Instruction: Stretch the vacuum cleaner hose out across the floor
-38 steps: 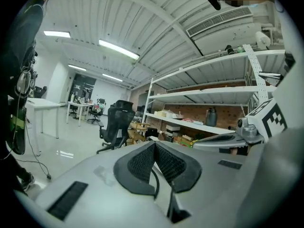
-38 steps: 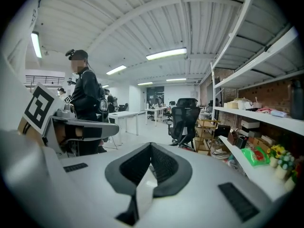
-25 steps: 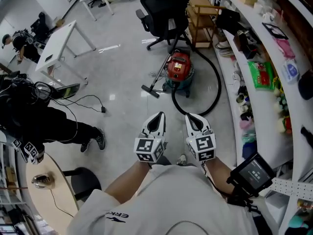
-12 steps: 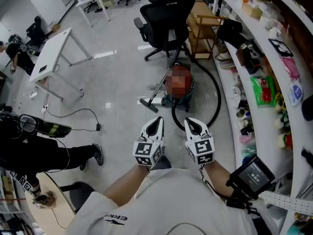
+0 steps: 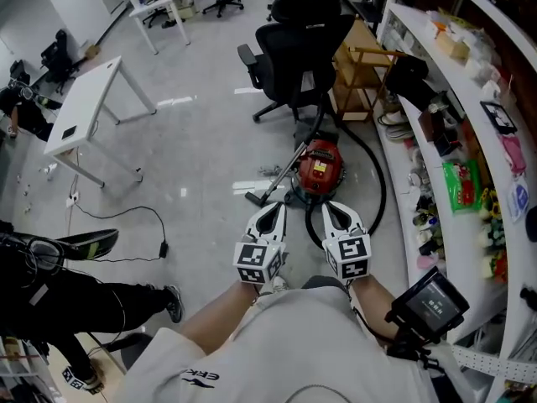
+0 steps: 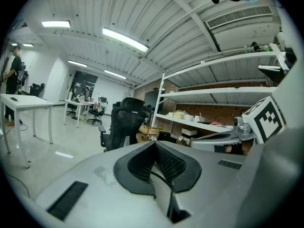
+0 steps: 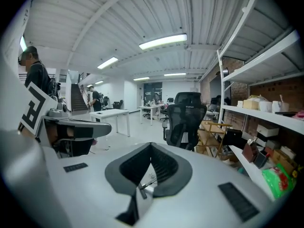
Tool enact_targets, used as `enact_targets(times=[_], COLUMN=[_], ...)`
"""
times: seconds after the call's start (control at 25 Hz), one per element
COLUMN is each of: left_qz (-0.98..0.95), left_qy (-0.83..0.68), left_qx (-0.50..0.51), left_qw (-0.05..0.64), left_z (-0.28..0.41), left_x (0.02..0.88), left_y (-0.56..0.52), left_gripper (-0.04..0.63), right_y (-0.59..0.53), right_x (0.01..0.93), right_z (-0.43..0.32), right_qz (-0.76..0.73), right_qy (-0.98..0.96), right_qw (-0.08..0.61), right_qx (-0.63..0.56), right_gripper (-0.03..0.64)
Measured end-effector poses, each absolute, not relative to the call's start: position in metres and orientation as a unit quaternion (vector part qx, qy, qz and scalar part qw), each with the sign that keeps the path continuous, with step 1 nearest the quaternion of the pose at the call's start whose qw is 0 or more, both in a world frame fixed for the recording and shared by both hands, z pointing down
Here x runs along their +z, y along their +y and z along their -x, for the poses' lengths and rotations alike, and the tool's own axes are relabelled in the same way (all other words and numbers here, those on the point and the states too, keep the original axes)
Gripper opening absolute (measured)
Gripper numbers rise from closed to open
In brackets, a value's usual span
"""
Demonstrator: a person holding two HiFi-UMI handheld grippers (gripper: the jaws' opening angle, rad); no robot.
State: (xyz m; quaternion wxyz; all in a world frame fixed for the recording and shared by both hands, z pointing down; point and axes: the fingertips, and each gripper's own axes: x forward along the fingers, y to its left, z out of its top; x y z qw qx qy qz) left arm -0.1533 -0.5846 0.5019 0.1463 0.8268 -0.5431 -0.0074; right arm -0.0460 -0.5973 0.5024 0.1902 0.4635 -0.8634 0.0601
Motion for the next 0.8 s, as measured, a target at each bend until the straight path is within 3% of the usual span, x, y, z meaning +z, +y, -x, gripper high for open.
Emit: enact_targets(times=[0.8], left_qz=[-0.809], left_qy=[-0.554], left_qx=[0.044], left_qw=[0.192], left_z=[0.160], left_x=[0.565], left_y=[-0.799], left_gripper=[0.002], right_y=[-0.819], right_x=[0.555], right_z=[0.044], right_qz=[-0.447], right_qy=[-0.858], right_qw=[0.228], right_qx=[0.111], right_gripper=[0.002])
